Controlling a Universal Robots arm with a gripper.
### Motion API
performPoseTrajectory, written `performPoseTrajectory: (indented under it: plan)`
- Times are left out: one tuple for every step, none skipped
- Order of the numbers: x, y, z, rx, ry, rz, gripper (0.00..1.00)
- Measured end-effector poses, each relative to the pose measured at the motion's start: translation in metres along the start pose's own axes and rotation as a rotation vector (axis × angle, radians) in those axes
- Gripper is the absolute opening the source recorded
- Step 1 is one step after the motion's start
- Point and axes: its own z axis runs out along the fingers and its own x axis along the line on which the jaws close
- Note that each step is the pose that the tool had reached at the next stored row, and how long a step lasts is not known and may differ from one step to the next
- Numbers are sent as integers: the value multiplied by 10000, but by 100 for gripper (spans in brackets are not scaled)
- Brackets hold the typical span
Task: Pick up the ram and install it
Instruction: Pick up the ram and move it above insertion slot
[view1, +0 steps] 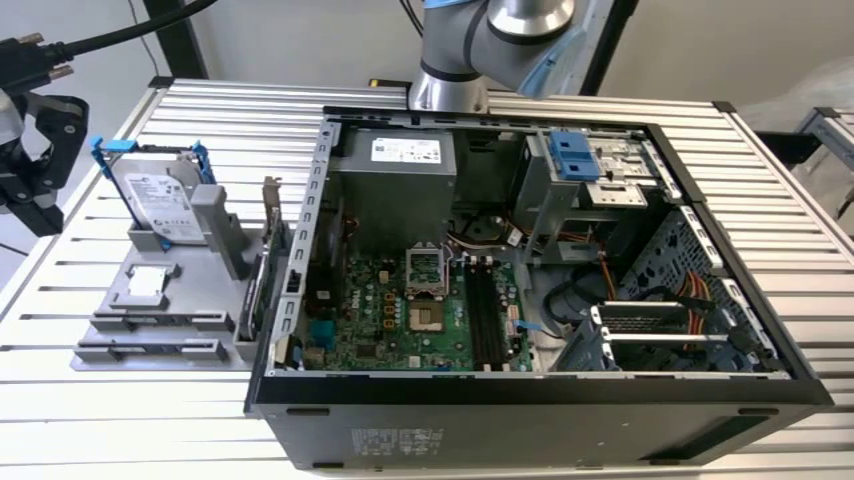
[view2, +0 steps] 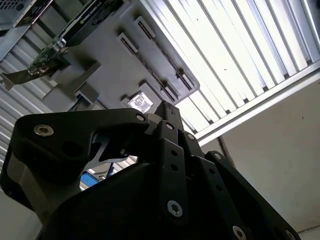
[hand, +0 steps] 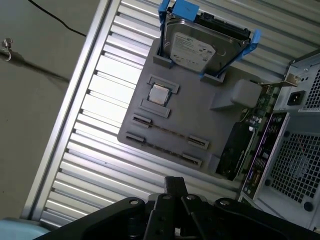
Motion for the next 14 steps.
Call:
performPoseTrajectory:
  plan:
    - [0, 0, 0, 0, 0, 0, 0]
    - [0, 0, 0, 0, 0, 0, 0]
    - [0, 0, 0, 0, 0, -1, 0]
    - [0, 0, 0, 0, 0, -1, 0]
    - [0, 0, 0, 0, 0, -9, 0]
    - [0, 0, 0, 0, 2, -27, 0]
    - [0, 0, 0, -1, 3, -54, 0]
    - [0, 0, 0, -2, 4, -86, 0]
    - [0, 0, 0, -3, 5, -121, 0]
    - [0, 0, 1, -3, 7, -163, 0]
    - [0, -1, 1, -5, 9, -215, 0]
    - [0, -1, 1, -5, 12, -271, 0]
    - [0, -1, 1, -6, 14, -322, 0]
    - [0, 0, 1, -8, 17, -374, 0]
